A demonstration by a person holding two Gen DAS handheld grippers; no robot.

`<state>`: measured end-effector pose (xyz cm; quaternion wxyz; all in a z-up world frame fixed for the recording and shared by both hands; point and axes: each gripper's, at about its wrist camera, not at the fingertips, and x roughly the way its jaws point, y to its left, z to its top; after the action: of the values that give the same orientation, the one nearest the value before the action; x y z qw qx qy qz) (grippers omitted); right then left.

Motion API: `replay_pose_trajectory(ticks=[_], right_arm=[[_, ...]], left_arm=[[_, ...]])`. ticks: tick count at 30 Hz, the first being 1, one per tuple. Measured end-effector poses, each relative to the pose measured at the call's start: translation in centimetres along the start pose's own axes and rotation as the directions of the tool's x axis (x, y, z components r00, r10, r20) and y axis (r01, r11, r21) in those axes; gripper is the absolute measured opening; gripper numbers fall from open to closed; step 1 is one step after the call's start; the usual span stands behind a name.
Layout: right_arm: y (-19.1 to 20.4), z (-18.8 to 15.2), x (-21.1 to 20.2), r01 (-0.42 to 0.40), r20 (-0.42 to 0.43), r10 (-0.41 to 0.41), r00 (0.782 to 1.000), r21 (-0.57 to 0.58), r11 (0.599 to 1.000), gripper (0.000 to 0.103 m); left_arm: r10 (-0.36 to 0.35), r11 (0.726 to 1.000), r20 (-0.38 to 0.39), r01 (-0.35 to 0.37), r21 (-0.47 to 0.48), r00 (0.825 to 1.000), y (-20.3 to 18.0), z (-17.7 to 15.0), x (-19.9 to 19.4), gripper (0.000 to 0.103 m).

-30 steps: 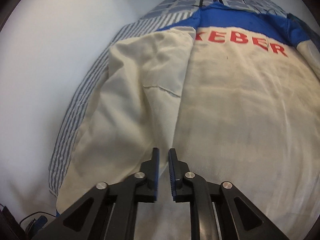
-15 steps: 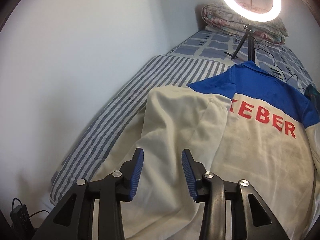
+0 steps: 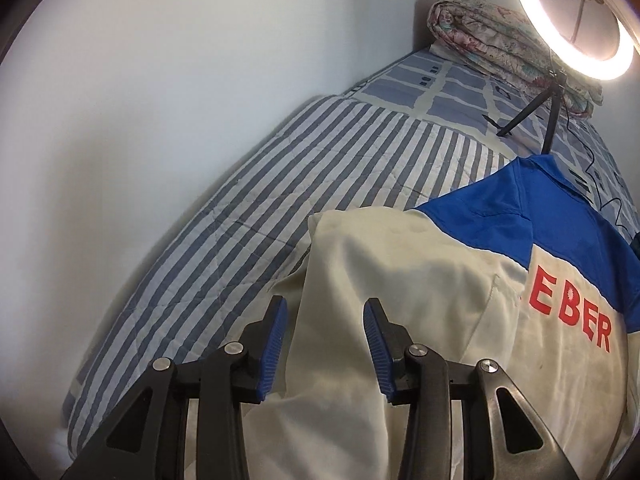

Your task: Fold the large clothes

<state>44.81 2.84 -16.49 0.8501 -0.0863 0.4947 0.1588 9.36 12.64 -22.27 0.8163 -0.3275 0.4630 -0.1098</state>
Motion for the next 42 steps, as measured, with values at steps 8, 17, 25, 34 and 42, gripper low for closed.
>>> replay_pose_trajectory(ticks=[8, 17, 25, 34, 42], right_arm=[[1.5, 1.3, 4.3, 0.134, -0.076, -0.136, 0.988, -0.040, 0.990, 0.017], [2.5, 2.1, 2.7, -0.105, -0.012, 0.106, 0.994, 0.020, 0.994, 0.023], [-0.5, -3.8, -3.0, -0.153, 0.066, 0.152, 0.986, 0.017, 0.988, 0.034], [-1.9, -14.2, -2.3, -0.051, -0.046, 0.048, 0.998, -0.057, 0.997, 0.034], [-3.4, -14.6, -4.8, -0.097, 0.040, 0.097, 0.994, -0.017, 0.995, 0.030]], left_arm=[[-0.021, 0.999, 0.021, 0.020, 0.047, 1.000, -0.8, -0.3, -1.5, 0.001], [0.089, 0.996, 0.019, -0.088, -0.034, 0.996, 2.9, -1.7, -2.7, 0.001], [0.121, 0.992, 0.009, -0.121, 0.020, 0.993, 2.3, -2.0, -2.3, 0.001], [0.138, 0.990, 0.080, -0.139, 0.010, 0.987, 1.8, -1.5, -4.6, 0.018], [0.158, 0.971, 0.134, -0.179, 0.158, 0.978, -2.8, -0.7, -6.1, 0.018]])
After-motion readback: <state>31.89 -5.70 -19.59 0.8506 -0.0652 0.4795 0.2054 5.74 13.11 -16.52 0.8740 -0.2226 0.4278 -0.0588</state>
